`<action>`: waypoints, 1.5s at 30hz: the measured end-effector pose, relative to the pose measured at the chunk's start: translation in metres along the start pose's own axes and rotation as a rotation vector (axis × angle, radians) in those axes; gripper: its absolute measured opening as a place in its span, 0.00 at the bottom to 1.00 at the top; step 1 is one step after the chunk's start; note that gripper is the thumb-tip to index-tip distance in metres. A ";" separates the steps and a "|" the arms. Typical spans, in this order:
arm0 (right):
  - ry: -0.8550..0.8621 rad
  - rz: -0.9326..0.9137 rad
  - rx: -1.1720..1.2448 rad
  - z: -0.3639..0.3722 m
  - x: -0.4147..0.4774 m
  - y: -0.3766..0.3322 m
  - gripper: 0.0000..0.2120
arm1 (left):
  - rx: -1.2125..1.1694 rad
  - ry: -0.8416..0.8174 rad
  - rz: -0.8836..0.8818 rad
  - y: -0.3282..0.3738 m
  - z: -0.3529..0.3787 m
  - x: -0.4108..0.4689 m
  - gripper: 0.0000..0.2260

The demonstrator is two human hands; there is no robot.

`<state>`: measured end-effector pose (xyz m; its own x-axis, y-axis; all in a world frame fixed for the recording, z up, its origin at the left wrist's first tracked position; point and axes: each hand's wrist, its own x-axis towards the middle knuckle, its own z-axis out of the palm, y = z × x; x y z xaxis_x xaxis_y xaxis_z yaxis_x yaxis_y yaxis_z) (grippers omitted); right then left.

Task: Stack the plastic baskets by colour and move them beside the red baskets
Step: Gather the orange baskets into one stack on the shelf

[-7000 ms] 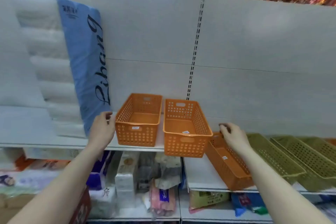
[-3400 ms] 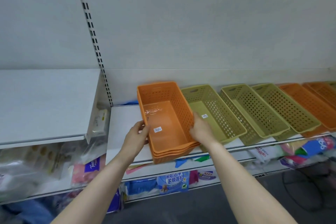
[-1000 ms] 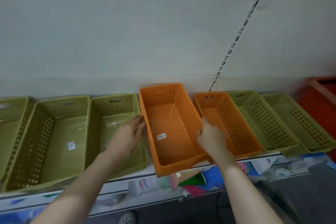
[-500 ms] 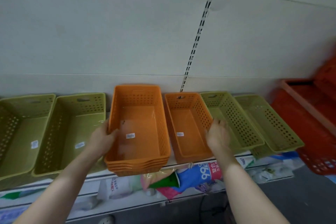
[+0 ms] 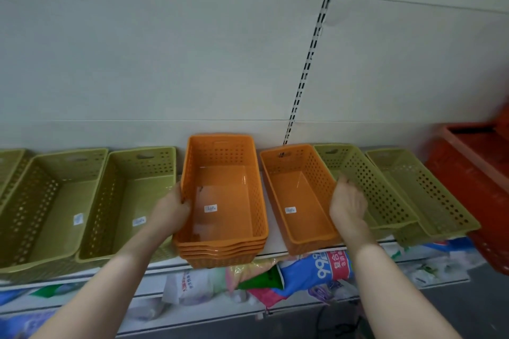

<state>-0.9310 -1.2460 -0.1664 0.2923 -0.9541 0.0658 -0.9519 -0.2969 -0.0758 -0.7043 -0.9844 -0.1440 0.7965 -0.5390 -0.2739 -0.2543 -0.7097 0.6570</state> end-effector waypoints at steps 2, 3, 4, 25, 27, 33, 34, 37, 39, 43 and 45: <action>-0.039 -0.017 -0.042 -0.001 -0.007 0.001 0.16 | 0.005 -0.017 0.005 -0.001 -0.001 0.000 0.19; -0.064 -0.029 -0.094 0.003 -0.012 0.002 0.16 | 0.006 -0.026 0.006 -0.001 -0.002 0.001 0.19; -0.081 -0.047 -0.176 0.008 -0.018 0.001 0.16 | 0.010 -0.031 0.007 -0.002 -0.002 0.001 0.19; -0.139 -0.272 0.340 -0.065 -0.071 -0.085 0.09 | 0.022 -0.002 0.064 -0.021 -0.009 0.006 0.20; -0.079 -0.310 0.220 -0.094 -0.079 -0.085 0.12 | -0.027 -0.006 0.081 -0.018 -0.008 0.007 0.20; 0.152 -0.456 0.241 -0.141 -0.087 -0.068 0.17 | -0.387 -0.134 0.067 -0.009 -0.014 0.010 0.34; 0.138 -0.447 0.270 -0.140 -0.082 -0.064 0.17 | -0.524 -0.125 0.048 -0.009 -0.017 0.013 0.39; 0.117 -0.488 0.264 -0.127 -0.066 -0.052 0.15 | -0.976 -0.079 -0.003 -0.003 -0.035 0.022 0.37; 0.202 -0.572 0.253 -0.111 -0.053 -0.047 0.15 | -1.128 -0.114 0.029 0.001 -0.051 0.024 0.34; 0.211 -0.495 0.546 -0.103 -0.052 -0.063 0.16 | -0.878 -0.204 0.219 0.020 -0.064 0.015 0.18; 0.218 -0.318 0.796 -0.106 -0.058 -0.073 0.16 | -0.759 -0.152 0.302 0.031 -0.062 0.013 0.14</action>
<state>-0.8880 -1.1650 -0.0595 0.4309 -0.8169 0.3834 -0.4585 -0.5641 -0.6867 -0.6680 -0.9850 -0.0835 0.6565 -0.7515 -0.0659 0.0369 -0.0552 0.9978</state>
